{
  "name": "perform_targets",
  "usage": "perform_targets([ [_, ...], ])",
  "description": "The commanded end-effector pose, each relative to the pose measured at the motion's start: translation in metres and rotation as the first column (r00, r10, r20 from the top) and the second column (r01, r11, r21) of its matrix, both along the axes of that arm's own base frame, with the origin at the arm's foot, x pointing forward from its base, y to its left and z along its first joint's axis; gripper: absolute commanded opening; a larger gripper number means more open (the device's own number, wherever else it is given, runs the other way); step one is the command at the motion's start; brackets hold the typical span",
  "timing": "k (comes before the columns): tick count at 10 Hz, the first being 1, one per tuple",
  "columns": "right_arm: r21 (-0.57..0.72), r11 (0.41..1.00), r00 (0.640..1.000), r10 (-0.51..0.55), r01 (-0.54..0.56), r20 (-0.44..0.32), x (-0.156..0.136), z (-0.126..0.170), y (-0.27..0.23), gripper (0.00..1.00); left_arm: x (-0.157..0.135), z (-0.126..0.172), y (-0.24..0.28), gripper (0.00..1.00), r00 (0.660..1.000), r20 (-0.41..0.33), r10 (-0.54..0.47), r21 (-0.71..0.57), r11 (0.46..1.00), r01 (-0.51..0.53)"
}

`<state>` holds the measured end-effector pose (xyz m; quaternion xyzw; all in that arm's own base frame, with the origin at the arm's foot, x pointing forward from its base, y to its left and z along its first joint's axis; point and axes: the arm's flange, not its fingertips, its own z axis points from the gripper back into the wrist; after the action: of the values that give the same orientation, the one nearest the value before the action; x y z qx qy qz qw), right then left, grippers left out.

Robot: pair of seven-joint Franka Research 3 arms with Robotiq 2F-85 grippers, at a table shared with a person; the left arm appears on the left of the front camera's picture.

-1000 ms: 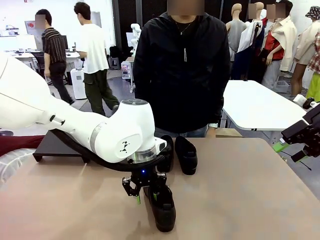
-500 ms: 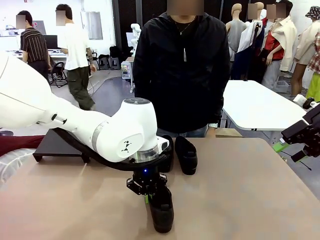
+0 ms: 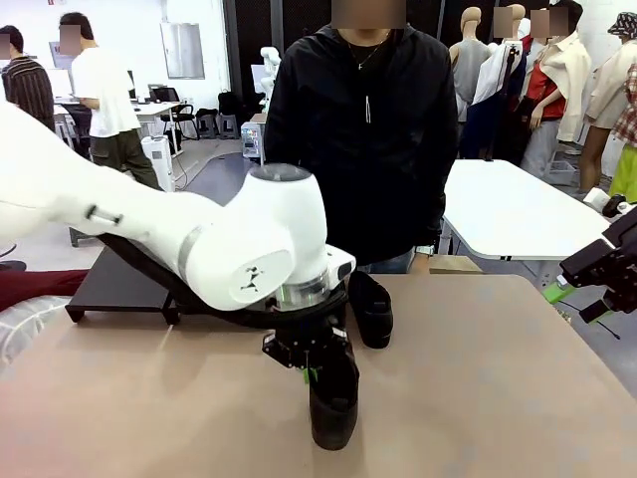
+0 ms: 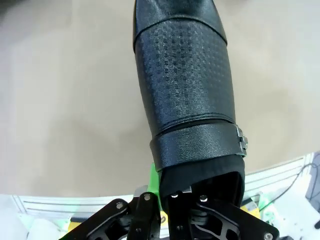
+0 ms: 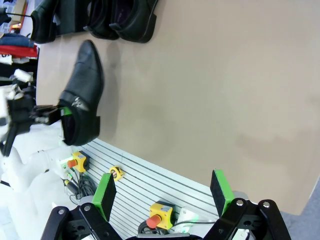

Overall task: Organize the shoes by placing them on the stand.
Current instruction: Place the Shoe from the middle of the table onto the Shoes Stand.

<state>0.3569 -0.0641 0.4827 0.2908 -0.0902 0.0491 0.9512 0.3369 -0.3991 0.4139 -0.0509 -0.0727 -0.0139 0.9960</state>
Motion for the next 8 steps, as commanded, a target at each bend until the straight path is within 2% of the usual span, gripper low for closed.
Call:
perform_targets([
  [1, 0.006, 1.000, 1.000, -0.005, 0.005, -0.007, -0.001, 0.003, -0.001, 1.00, -0.059, 0.056, 0.025, 0.00, 0.981, 0.144, -0.132, -0.032, 0.990, 0.138],
  [2, 0.006, 1.000, 1.000, -0.005, 0.005, -0.007, -0.001, 0.003, -0.001, 1.00, -0.088, 0.069, 0.036, 0.00, 0.953, 0.178, -0.246, -0.007, 0.968, 0.251],
  [4, 0.006, 1.000, 1.000, -0.005, 0.005, -0.007, -0.001, 0.003, -0.001, 1.00, -0.120, 0.081, 0.058, 0.00, 0.901, 0.253, -0.353, 0.003, 0.932, 0.364],
  [5, 0.006, 1.000, 1.000, -0.005, 0.005, -0.007, -0.001, 0.003, -0.001, 1.00, -0.088, 0.075, 0.015, 0.00, 0.957, 0.182, -0.226, 0.020, 0.974, 0.227],
  [8, 0.006, 1.000, 1.000, -0.005, 0.005, -0.007, -0.001, 0.003, -0.001, 1.00, -0.088, 0.075, 0.015, 0.00, 0.957, 0.182, -0.226, 0.020, 0.974, 0.227],
])
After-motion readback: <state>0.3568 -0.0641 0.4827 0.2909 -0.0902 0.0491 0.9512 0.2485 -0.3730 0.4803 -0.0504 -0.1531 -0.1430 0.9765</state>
